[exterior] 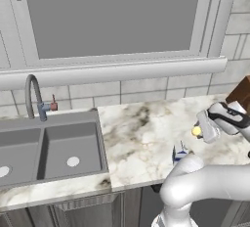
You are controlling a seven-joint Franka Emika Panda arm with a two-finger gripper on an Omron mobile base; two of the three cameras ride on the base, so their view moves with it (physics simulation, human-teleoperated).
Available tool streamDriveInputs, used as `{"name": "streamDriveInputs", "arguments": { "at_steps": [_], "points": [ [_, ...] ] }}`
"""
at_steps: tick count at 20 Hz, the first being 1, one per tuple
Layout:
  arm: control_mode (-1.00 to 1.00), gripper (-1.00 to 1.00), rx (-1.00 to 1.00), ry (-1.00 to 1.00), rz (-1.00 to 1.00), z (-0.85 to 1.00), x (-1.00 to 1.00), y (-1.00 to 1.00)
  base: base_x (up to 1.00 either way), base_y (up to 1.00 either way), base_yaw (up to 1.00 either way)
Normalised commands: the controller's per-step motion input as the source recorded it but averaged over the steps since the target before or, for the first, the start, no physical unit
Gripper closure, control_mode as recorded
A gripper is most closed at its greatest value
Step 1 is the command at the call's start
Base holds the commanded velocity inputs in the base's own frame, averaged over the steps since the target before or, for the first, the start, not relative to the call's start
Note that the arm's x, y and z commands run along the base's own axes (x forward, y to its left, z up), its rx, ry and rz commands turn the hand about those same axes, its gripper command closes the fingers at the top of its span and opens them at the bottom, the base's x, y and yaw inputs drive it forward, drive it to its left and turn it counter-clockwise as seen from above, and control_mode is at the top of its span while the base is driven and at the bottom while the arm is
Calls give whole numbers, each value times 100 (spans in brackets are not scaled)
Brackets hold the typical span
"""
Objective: Gather the eggs and milk located in the vicinity of the sink area and place them right next to the bowl.
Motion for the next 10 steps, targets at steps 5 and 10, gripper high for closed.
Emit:
{"name": "streamDriveInputs", "arguments": {
  "at_steps": [5,10],
  "points": [
    [-100,100,0,6,0,-15,0,19,0,0,0],
    [-100,100,0,-1,0,13,-14,-7,0,0,0]
  ]
}}
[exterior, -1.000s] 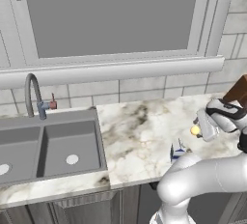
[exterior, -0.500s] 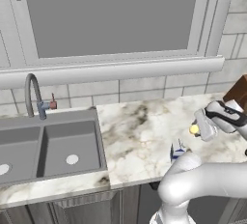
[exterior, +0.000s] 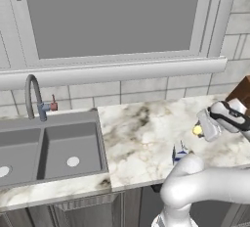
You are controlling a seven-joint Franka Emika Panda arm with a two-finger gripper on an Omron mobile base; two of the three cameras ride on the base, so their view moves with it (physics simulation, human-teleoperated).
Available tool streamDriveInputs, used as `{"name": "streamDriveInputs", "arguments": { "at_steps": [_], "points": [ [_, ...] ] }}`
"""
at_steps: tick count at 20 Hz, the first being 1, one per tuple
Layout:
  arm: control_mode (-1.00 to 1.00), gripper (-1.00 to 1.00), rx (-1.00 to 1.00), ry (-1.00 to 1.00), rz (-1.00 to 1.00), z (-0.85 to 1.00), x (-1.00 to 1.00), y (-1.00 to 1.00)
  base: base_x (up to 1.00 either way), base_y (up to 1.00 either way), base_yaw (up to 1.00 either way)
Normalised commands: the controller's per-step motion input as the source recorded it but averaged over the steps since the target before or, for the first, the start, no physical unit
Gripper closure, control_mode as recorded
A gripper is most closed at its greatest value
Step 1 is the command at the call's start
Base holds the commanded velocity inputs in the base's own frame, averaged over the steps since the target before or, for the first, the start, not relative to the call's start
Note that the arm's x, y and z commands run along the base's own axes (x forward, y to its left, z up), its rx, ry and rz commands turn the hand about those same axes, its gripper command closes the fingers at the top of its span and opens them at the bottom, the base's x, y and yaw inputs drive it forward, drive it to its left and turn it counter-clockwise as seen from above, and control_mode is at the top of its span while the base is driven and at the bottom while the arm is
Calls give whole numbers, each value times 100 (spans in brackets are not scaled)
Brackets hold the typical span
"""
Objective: Gather the eggs and milk located in the vicinity of the sink area and place them right next to the bowl.
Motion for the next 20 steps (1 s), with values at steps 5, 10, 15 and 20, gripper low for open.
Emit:
{"name": "streamDriveInputs", "arguments": {
  "at_steps": [5,10,15,20],
  "points": [
    [-100,100,0,-17,0,76,-61,-1,0,0,0],
    [-100,100,0,-25,0,72,-73,15,0,0,0],
    [-100,100,-3,-23,0,49,-68,42,0,0,0],
    [-100,100,-11,-16,0,24,-54,53,0,0,0]
  ]
}}
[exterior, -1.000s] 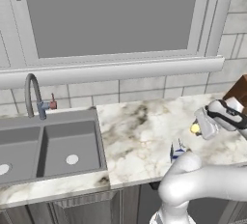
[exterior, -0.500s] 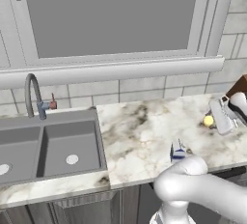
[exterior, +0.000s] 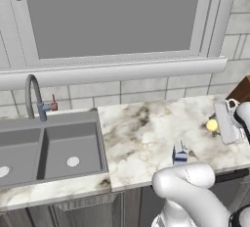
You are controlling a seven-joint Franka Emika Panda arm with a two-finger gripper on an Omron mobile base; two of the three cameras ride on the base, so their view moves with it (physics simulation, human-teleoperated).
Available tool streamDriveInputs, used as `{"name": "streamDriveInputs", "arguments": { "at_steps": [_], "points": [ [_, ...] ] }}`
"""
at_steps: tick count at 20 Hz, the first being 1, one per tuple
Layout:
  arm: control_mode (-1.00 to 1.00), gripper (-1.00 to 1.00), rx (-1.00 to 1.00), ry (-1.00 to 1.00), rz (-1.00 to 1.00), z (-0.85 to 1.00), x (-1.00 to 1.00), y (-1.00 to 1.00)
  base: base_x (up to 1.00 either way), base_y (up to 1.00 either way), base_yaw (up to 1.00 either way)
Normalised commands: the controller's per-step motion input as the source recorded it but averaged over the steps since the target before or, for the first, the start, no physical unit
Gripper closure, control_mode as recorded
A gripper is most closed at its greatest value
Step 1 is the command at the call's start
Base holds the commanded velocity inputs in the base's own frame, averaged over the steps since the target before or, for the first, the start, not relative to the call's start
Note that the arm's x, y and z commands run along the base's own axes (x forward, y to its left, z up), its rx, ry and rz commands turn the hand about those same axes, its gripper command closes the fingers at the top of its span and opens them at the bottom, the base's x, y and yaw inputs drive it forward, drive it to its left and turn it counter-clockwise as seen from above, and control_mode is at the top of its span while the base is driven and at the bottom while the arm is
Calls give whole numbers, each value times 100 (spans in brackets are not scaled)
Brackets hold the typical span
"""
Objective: Gather the eggs and milk located in the vicinity of the sink area and place them right next to the bowl.
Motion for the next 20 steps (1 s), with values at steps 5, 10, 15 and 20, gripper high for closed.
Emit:
{"name": "streamDriveInputs", "arguments": {
  "at_steps": [5,10,15,20],
  "points": [
    [-100,100,-10,-4,0,1,-32,48,0,0,0],
    [-100,100,-7,0,0,0,-21,34,0,0,0],
    [100,100,-1,0,0,0,-3,2,0,0,0],
    [100,100,0,0,0,0,0,0,-32,0,0]
  ]
}}
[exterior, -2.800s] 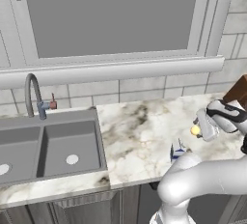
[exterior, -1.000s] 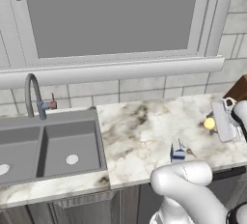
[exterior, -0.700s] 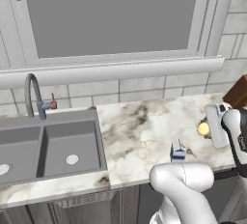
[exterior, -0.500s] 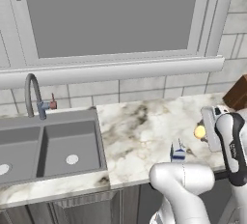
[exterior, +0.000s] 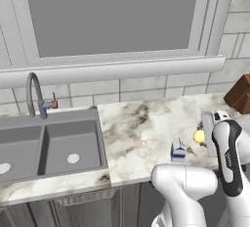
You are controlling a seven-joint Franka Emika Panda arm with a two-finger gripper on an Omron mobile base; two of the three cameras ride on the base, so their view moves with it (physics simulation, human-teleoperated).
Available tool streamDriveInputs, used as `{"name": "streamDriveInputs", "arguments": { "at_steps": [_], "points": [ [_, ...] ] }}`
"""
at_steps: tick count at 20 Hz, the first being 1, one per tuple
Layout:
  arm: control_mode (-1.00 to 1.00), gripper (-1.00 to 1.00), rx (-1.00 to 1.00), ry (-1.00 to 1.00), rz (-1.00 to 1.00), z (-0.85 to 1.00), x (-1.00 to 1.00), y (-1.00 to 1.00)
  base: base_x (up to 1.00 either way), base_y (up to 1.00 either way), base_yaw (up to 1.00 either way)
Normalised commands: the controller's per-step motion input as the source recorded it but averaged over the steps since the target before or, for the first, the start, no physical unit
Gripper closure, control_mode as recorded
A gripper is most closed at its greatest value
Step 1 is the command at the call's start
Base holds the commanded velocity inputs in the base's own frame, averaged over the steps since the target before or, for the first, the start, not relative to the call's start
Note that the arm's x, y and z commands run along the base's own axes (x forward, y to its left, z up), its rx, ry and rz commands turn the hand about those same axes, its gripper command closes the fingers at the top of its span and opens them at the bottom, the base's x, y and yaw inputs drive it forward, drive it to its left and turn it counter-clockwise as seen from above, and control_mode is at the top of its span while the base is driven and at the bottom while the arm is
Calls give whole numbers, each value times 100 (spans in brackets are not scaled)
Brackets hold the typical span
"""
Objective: Gather the eggs and milk located in the vicinity of the sink area and place them right next to the bowl.
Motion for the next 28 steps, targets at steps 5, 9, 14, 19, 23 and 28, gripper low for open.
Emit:
{"name": "streamDriveInputs", "arguments": {
  "at_steps": [5,9,14,19,23,28],
  "points": [
    [100,100,0,0,0,0,0,0,-96,0,4],
    [100,100,0,0,0,0,0,0,-92,0,8],
    [100,100,0,0,0,0,0,0,-66,36,7],
    [100,100,0,0,0,0,0,0,-28,91,2],
    [100,100,0,0,0,0,0,0,-11,100,0],
    [100,100,0,0,0,0,0,0,0,100,0]
  ]
}}
